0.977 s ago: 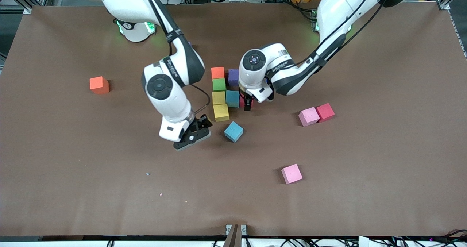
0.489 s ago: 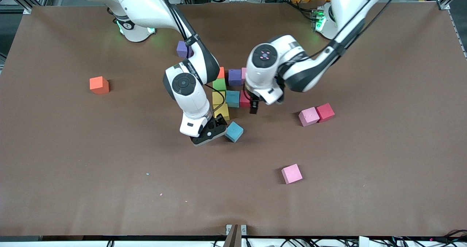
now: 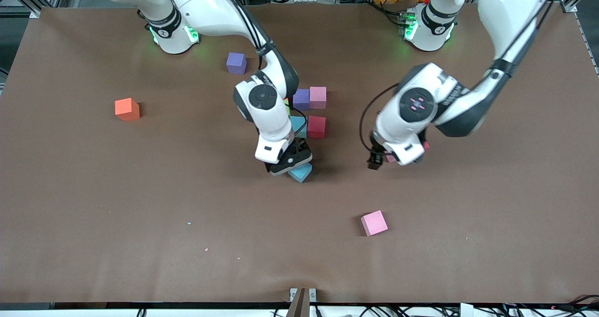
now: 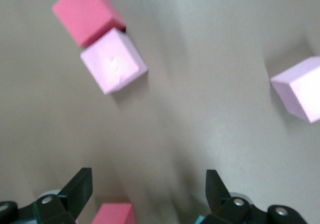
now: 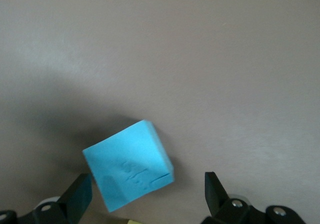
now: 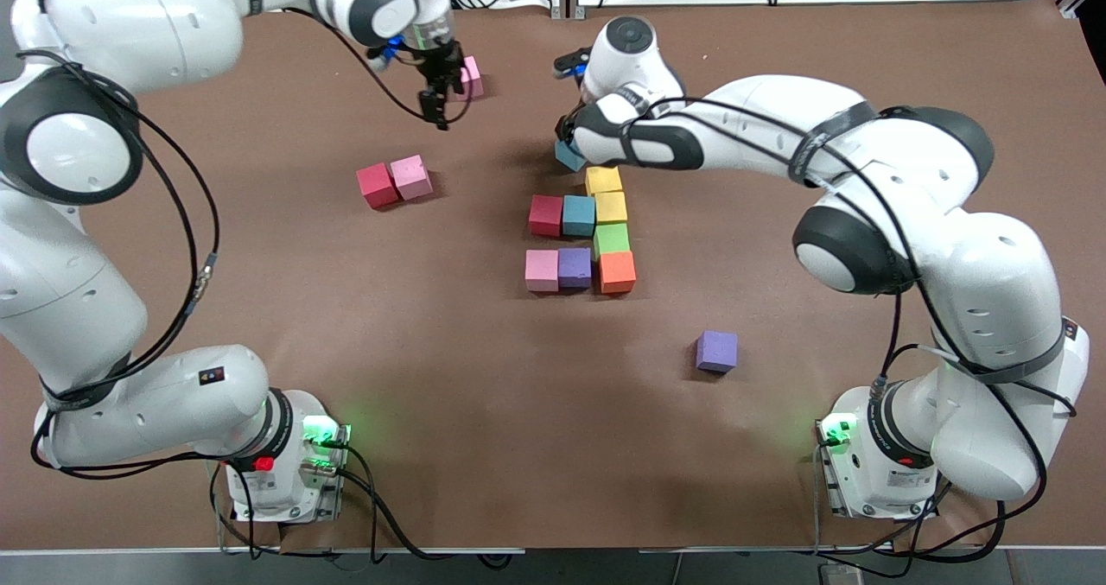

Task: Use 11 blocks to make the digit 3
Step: 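Withdraw the left gripper while the right gripper reaches the loose cyan cube, then grasp the cyan cube with the right gripper while the left gripper reaches pink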

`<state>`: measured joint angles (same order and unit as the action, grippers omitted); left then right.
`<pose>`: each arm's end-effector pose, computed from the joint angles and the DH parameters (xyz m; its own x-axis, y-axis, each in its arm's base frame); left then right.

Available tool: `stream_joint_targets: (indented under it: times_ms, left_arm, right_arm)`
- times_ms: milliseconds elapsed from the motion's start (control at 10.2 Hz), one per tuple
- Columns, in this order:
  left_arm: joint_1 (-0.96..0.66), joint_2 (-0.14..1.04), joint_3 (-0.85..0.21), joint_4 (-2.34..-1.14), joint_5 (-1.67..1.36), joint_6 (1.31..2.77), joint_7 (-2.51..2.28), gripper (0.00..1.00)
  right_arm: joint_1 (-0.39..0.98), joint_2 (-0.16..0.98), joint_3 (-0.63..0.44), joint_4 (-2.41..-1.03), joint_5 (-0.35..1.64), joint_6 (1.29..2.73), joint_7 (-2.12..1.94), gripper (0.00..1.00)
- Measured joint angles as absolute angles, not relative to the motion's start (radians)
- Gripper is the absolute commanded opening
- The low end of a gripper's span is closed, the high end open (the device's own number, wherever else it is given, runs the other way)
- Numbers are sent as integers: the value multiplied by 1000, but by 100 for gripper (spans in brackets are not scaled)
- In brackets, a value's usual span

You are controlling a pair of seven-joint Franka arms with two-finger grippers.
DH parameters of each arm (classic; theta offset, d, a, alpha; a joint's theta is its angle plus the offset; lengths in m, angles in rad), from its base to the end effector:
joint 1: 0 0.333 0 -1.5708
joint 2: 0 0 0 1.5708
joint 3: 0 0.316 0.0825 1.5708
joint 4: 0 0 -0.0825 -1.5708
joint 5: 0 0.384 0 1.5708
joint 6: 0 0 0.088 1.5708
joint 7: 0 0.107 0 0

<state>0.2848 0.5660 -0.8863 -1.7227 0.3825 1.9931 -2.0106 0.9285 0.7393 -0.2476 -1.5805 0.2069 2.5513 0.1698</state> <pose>0.5759 -0.2914 0.3469 0.2659 0.9622 -0.0584 0.9580 -0.2705 -0.0948 0.5445 0.4757 0.2386 0.8778 0.4059 0.2544 0.4272 -0.9036 -0.0324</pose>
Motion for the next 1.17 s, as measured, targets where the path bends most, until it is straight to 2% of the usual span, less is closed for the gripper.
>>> stream_joint_targets:
  times_ms: [391, 782, 1173]
  left_arm:
    - [316, 605, -841, -1674, 395, 1993, -1747, 100]
    - [190, 673, -709, -1552, 444, 1993, -1506, 100]
    - [157, 696, -676, -1561, 445, 1986, -1909, 100]
  right_arm:
    - [934, 757, -249, -1580, 110, 2564, 168, 100]
    - [938, 769, -241, -1576, 108, 2578, 169, 100]
    - [939, 778, -239, -1552, 108, 2578, 171, 100]
